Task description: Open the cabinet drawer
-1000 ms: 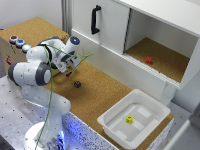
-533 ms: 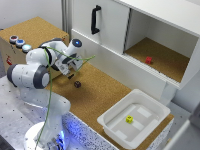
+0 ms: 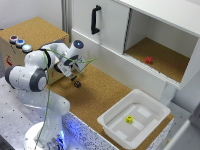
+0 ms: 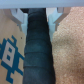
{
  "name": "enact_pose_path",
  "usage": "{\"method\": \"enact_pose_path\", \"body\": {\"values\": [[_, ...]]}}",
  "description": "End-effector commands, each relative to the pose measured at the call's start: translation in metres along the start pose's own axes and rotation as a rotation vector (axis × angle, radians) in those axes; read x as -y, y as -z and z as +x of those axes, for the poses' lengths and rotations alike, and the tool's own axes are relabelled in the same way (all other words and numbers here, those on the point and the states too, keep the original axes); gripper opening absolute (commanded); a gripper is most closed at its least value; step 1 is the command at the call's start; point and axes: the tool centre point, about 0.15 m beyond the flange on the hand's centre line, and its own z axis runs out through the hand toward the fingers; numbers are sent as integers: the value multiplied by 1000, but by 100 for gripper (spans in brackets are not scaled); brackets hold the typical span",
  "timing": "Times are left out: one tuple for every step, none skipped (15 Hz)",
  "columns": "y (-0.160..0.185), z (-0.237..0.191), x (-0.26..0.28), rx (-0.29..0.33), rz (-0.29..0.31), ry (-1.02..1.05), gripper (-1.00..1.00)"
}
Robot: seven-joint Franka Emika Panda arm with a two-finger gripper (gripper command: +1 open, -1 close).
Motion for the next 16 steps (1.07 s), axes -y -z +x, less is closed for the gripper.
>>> {"method": "enact_pose_path", "body": {"values": [[13,-7,-20,-6,-35,17,100],[20,-6,-14,-18,-63,46,100],[30,-4,-7,-29,-101,86,100],[39,-3,-1,-36,-129,122,100],[46,-2,4,-32,-181,163,100],[54,-2,8,-32,-220,193,100],[63,-3,11,-37,-254,214,100],[71,-3,14,-43,-281,230,100],[78,-4,16,-55,-287,233,100],[87,-4,19,-62,-316,250,100],[96,-4,22,-76,-337,261,100],[104,-3,26,-87,-360,275,100],[114,-2,32,-106,-383,293,100],[125,-2,40,-124,-397,315,100],[133,-2,50,-138,-406,341,100],[139,-3,60,-145,-413,370,100]]}}
